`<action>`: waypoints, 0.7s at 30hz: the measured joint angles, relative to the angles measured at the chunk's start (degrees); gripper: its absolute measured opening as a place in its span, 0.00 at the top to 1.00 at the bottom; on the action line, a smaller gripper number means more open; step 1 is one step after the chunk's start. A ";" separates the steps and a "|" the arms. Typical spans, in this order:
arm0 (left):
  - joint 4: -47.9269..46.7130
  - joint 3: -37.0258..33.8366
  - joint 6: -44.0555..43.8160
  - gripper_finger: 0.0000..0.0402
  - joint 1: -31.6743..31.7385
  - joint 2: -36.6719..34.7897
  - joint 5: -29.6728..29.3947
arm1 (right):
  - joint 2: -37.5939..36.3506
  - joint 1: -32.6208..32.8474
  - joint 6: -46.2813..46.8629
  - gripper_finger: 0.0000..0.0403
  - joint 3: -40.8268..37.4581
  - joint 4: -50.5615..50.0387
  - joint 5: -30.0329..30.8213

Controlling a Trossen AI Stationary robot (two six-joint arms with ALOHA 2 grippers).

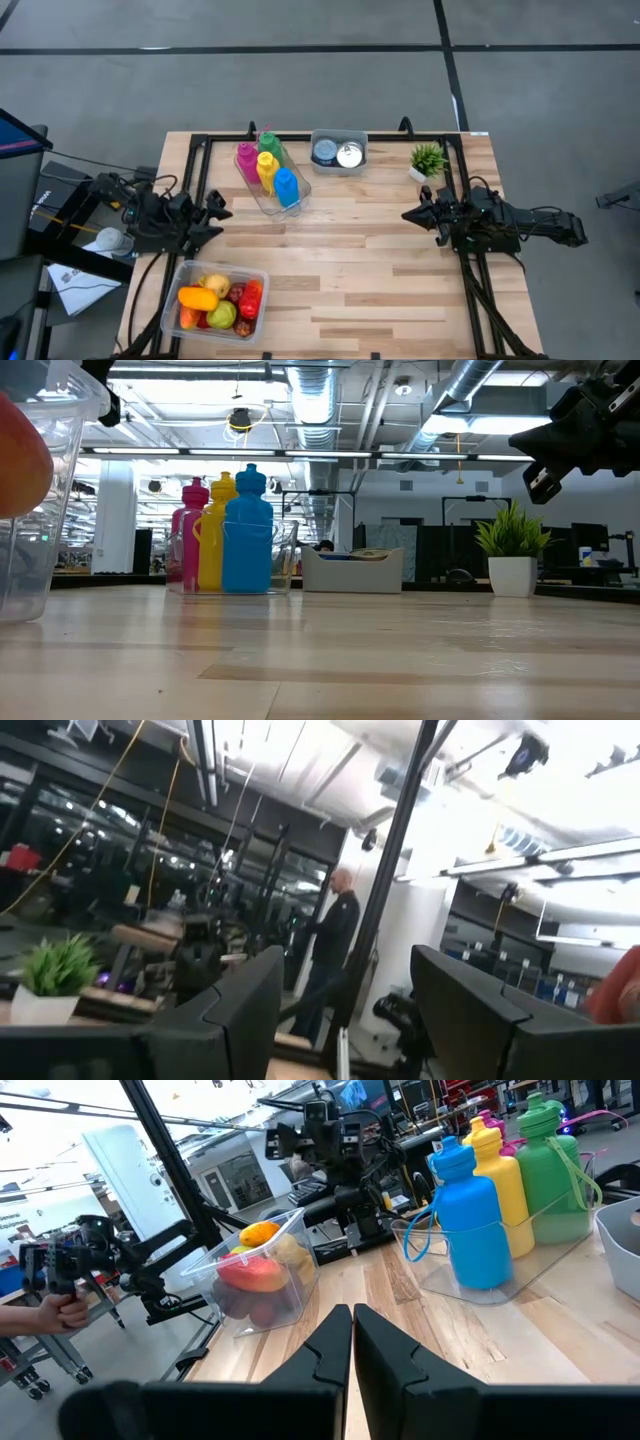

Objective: Pick & Place Food Item
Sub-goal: Return to Home Position

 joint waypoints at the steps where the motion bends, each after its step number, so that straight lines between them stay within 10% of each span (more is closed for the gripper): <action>1: -0.58 -0.02 0.01 0.48 0.01 0.05 -0.06 | 0.00 0.01 0.01 0.97 0.00 -0.02 0.00; 21: -10.95 -0.02 6.58 0.48 0.07 0.30 -3.06 | 0.01 0.01 0.00 0.97 0.00 -0.02 0.00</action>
